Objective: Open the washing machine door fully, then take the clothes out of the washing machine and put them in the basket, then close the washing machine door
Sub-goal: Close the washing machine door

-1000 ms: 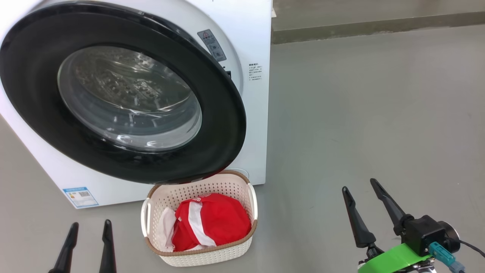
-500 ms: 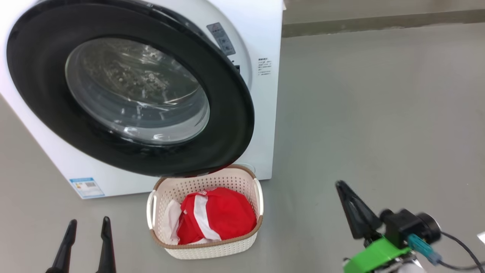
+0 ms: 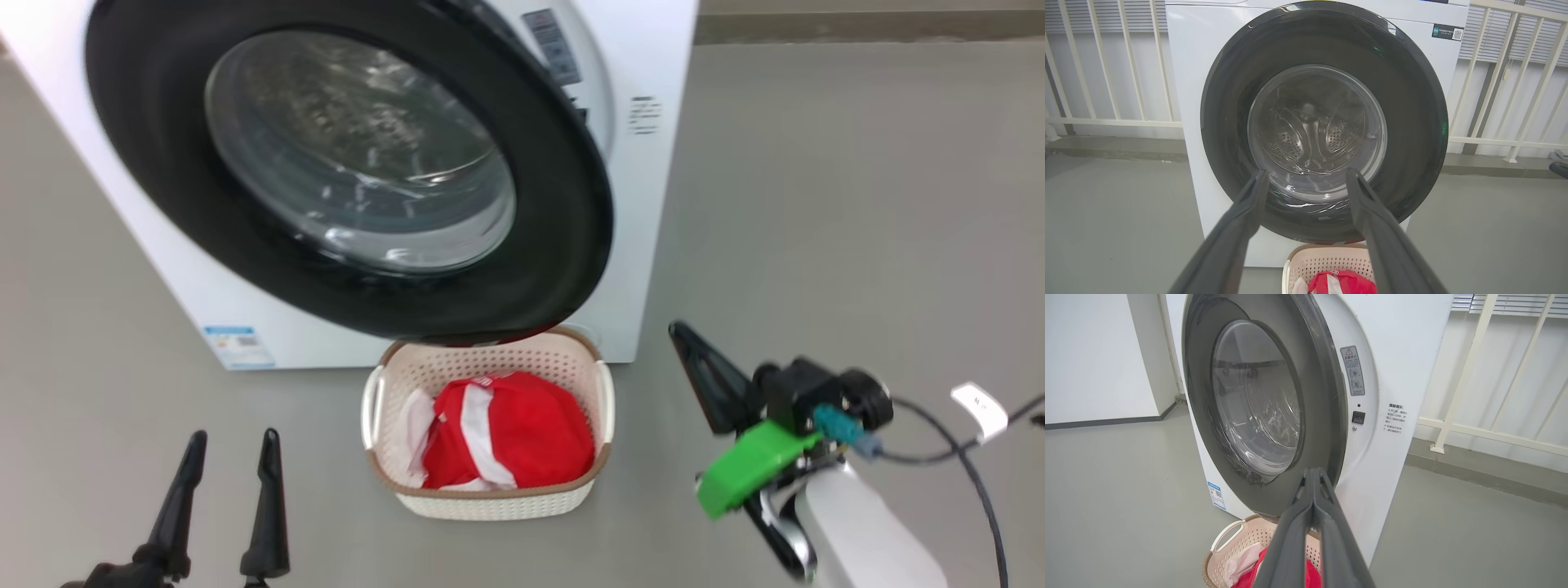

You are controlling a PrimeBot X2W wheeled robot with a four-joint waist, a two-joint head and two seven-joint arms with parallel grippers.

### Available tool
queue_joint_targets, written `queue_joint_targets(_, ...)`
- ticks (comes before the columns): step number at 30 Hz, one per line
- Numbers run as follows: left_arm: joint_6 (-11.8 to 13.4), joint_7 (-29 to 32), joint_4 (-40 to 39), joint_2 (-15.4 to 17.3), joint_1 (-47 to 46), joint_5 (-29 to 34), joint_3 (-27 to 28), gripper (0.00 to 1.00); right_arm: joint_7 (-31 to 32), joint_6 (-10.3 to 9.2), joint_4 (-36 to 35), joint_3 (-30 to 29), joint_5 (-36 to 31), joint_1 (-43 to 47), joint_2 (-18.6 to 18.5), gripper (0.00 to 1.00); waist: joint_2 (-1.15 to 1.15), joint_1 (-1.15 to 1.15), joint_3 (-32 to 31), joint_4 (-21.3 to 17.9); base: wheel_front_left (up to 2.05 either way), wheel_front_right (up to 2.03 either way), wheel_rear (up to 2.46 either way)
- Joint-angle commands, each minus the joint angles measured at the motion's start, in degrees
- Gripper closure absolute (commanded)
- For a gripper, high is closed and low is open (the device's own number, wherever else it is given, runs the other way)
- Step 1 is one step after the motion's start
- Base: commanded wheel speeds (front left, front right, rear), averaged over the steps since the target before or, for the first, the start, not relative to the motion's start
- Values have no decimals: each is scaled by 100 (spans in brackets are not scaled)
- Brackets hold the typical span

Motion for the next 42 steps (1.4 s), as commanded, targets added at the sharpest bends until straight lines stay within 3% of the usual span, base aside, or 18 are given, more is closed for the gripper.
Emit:
queue_joint_targets(1,-28,-45,-189,31,-304,52,128,0,-37,20,-5,114,52,-388,24,100,0,0,179,268,0,0,0)
queue_joint_targets(19,8,-45,-78,13,-902,-42,-459,0,-37,20,1273,104,-51,-2363,-66,100,0,0,1056,1116,0,0,0)
queue_joint_targets(42,173,-45,65,12,-1295,-367,-889,0,-37,20,2352,-545,-562,-3643,-448,100,0,0,1698,1535,0,0,0)
